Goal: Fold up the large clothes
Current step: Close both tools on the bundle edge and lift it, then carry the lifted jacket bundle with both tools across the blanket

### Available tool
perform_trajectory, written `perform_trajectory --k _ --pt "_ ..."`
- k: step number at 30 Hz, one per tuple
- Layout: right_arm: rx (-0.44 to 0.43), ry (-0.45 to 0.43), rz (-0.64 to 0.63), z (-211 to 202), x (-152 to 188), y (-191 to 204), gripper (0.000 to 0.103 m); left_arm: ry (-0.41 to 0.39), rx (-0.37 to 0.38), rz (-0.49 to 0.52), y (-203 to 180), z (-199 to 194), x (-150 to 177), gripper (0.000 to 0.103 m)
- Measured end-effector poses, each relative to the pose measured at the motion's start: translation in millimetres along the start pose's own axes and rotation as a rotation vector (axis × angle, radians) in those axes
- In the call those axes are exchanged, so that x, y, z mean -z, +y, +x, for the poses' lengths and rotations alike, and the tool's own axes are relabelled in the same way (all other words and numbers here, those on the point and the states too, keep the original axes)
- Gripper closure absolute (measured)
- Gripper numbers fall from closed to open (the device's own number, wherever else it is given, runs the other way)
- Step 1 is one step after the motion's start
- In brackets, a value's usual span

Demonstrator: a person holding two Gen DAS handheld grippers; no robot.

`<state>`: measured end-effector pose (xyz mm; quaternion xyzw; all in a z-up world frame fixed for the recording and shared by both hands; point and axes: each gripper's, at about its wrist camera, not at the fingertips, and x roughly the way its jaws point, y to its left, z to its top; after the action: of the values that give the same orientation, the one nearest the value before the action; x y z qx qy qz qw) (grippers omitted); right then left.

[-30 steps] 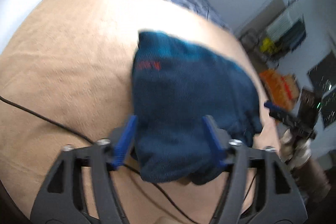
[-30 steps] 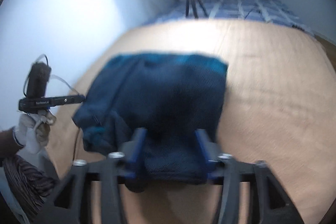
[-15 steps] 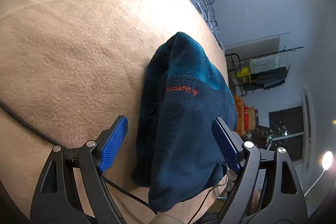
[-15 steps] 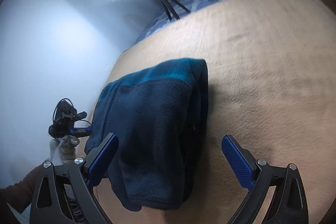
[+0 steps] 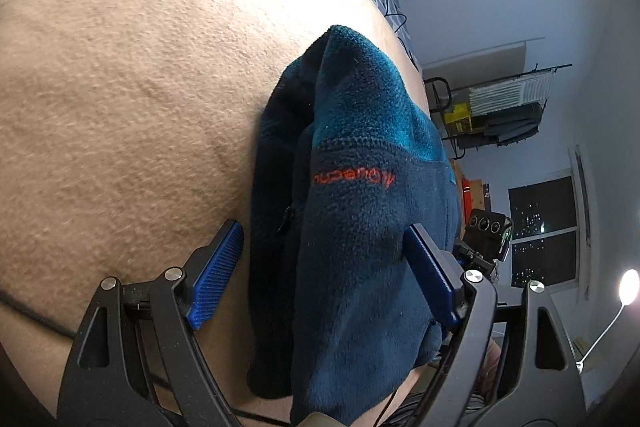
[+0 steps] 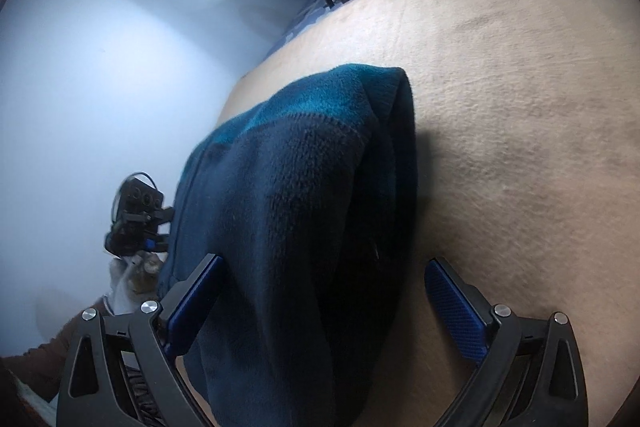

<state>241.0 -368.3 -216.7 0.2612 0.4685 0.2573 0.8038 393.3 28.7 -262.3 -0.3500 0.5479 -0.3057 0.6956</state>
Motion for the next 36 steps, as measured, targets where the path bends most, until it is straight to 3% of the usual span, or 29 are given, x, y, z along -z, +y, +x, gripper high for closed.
perform_trajectory --k 3,9,13,20,27,36 --pt "-0.039 -0.012 0.013 6.9 -2.5 -2.2 0.001 0.006 -0.003 0.017 -4.9 8.3 -3.5 0.025" --pt "-0.042 0.022 -0.025 22.2 3.5 8.7 0.016 0.002 -0.060 0.067 -16.4 12.6 8.4 0.036" --pt "-0.033 0.026 -0.024 25.0 4.6 12.5 0.038 -0.022 -0.088 0.090 -21.7 9.5 12.1 0.046" --pt "0.120 0.028 -0.134 22.0 8.6 46.7 0.060 -0.054 -0.193 0.194 -50.8 3.6 21.5 0.059" --pt "0.266 0.019 -0.228 14.2 18.1 74.5 0.067 -0.096 -0.307 0.284 -80.0 -6.1 37.3 0.064" --pt "0.361 0.004 -0.295 -12.2 28.0 98.2 0.070 -0.112 -0.395 0.397 -127.6 -5.9 67.0 0.066"
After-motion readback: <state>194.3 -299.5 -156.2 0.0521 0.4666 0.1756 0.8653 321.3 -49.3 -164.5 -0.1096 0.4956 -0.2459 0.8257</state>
